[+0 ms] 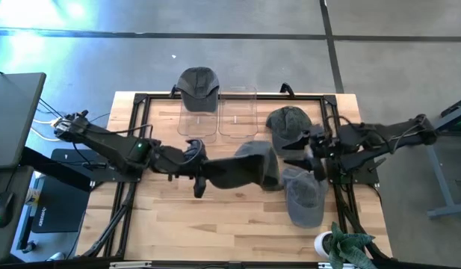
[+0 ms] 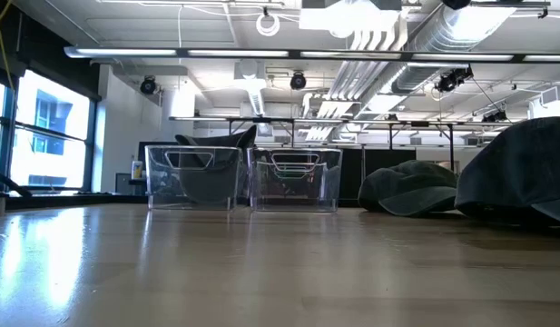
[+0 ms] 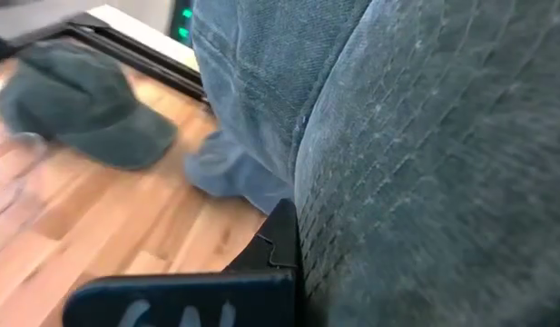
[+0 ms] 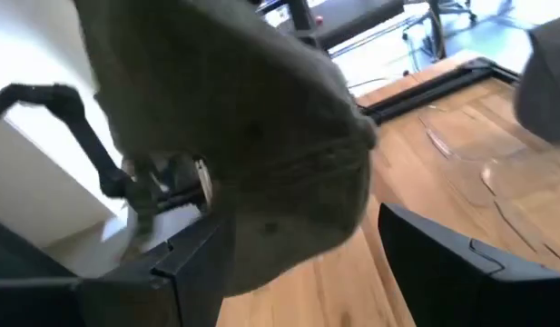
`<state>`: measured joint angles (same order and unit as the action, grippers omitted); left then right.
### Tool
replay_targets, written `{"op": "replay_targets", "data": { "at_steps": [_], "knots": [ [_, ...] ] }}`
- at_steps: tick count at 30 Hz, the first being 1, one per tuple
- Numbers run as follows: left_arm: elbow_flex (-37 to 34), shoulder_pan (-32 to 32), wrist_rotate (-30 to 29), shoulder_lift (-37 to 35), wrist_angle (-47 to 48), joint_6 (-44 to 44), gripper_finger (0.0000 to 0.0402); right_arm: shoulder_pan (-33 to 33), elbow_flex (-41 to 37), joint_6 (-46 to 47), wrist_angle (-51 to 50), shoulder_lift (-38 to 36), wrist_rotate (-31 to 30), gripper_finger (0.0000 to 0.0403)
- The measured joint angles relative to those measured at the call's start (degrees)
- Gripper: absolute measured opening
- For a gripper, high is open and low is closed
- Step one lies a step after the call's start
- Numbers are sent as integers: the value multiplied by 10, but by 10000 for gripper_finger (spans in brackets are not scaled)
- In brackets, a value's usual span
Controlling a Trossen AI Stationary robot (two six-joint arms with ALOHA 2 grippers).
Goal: Pick & Place hat
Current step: Put the bottom black cap into the right transparent bin
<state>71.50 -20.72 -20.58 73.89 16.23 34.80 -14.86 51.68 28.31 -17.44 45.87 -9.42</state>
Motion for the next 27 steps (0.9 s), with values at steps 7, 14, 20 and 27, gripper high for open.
{"op": "replay_targets", "data": {
  "at_steps": [7,14,20,27],
  "knots": [
    [0,21,81,-4,-38,-23,0,-20,-2,-29,31,73,-10,264],
    [-1,20,138,-1,-50,-31,0,-16,-1,-67,209,108,-67,264],
    [0,21,185,17,-118,-46,0,-12,0,-51,314,160,-92,264],
    [-11,28,229,75,-212,-35,0,-13,-1,55,297,167,-142,264]
  ]
}}
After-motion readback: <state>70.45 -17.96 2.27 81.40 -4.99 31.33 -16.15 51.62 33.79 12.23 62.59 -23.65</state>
